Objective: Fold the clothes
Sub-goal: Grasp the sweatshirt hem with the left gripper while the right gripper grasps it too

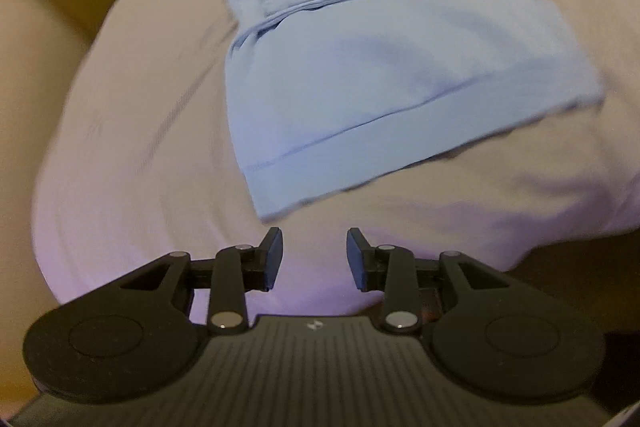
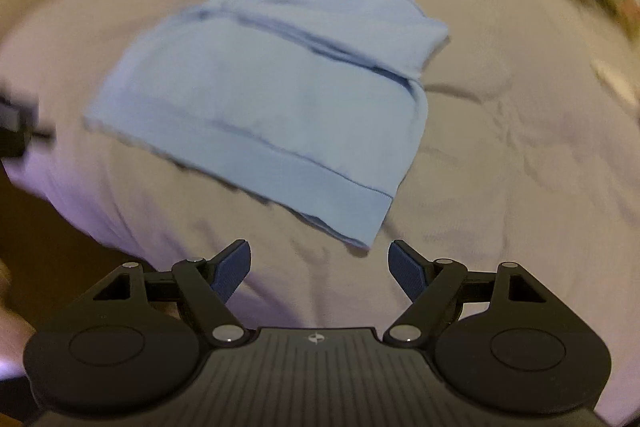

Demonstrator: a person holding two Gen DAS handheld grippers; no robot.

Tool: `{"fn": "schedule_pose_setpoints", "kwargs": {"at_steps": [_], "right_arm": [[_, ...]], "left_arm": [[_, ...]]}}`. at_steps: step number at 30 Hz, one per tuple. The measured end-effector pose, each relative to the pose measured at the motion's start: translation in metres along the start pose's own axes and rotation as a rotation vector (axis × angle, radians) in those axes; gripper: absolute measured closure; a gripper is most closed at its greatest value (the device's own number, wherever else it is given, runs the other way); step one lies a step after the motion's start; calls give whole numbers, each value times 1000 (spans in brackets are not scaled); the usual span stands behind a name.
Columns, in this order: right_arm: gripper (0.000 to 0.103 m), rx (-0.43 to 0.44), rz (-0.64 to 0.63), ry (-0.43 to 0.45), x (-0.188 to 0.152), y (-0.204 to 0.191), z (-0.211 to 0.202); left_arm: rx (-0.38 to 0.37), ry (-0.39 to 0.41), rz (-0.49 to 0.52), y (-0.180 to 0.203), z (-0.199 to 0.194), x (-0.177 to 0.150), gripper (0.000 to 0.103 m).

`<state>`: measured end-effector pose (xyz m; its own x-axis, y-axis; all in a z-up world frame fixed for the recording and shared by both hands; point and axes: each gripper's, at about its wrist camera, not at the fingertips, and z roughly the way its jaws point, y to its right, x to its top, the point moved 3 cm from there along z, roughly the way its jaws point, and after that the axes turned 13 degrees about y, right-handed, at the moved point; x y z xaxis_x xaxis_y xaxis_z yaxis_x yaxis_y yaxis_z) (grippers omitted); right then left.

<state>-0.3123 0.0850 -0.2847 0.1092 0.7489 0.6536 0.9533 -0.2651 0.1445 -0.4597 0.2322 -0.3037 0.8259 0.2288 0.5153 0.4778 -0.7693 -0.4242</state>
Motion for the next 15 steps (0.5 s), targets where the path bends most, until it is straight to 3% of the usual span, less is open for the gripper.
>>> {"fn": "schedule_pose_setpoints", "kwargs": {"at_steps": [6,9,13,15], "right_arm": [[32,-109,-508,21,-40,-44,50],[32,-124,-624,20,-55,-51,65],[32,-164,-783,16,-73,-62,82],[32,-192,-889,10,-83,-68,89]], "left_arm": [[41,101,549,25,58,-45,71],[49,150,766,27,78,-72,70],[73,232,973,27,94,-100,67],[65,271,1027,28,99,-108,67]]}}
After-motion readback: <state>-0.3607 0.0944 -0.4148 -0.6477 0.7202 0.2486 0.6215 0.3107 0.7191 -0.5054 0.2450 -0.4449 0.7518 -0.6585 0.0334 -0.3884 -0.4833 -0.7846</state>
